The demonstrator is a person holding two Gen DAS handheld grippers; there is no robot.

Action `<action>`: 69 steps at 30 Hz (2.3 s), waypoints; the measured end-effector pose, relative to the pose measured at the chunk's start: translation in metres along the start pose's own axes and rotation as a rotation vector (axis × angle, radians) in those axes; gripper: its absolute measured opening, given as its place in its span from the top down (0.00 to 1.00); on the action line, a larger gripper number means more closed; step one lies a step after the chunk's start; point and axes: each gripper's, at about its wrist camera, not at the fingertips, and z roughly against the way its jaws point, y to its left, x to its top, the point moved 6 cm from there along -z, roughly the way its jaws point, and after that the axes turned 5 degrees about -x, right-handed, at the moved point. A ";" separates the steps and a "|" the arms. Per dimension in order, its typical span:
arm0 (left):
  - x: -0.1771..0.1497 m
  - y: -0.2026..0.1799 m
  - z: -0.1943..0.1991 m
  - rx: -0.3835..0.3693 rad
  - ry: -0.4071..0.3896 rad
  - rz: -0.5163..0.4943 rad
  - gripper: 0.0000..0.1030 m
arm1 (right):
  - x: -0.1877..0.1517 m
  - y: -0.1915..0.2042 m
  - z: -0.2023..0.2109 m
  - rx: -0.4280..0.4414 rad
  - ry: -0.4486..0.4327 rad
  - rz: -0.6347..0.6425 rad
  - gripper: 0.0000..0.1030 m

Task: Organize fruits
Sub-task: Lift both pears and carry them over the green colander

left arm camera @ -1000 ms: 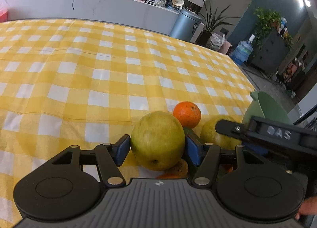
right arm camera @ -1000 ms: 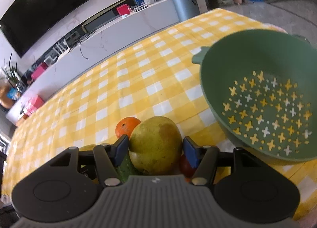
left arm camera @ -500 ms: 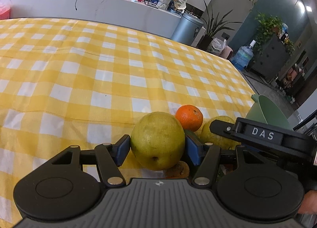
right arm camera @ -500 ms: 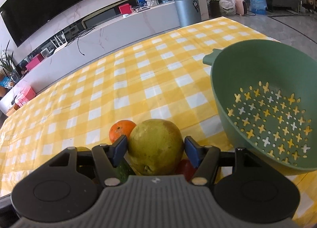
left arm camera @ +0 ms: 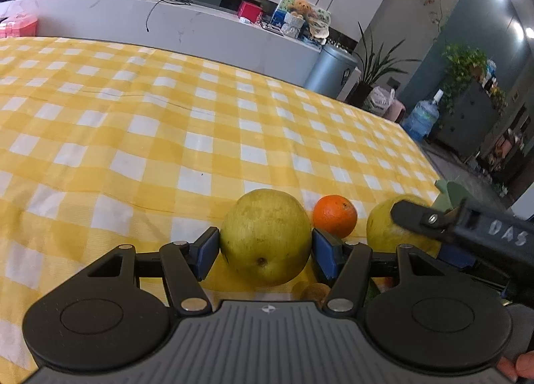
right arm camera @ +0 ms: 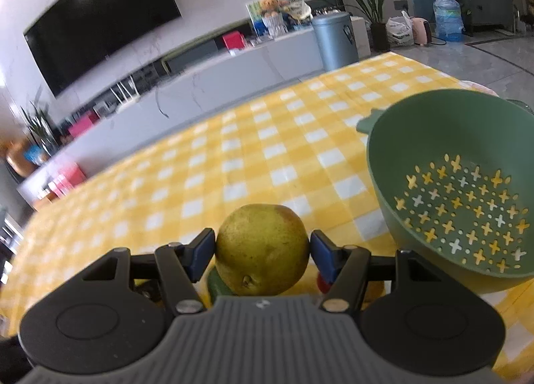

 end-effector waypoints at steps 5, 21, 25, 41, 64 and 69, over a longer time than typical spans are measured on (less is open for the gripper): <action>0.003 -0.012 0.015 -0.033 -0.063 0.003 0.33 | 0.018 0.003 0.022 0.124 -0.084 -0.058 0.42; 0.018 -0.155 0.008 -0.322 0.007 -0.158 0.33 | 0.078 -0.127 0.109 -0.005 -0.336 -0.304 0.42; 0.015 -0.200 -0.028 -0.360 0.136 -0.231 0.33 | 0.075 -0.173 0.114 -0.050 -0.365 -0.448 0.42; -0.034 -0.249 -0.142 -0.019 0.421 -0.599 0.33 | 0.062 -0.212 0.092 0.001 -0.268 -0.534 0.42; 0.000 -0.217 -0.051 -0.198 0.189 -0.557 0.14 | 0.065 -0.196 0.073 -0.065 -0.184 -0.391 0.42; 0.005 -0.177 -0.033 -0.217 0.138 -0.394 0.13 | 0.064 -0.175 0.060 -0.081 -0.150 -0.287 0.42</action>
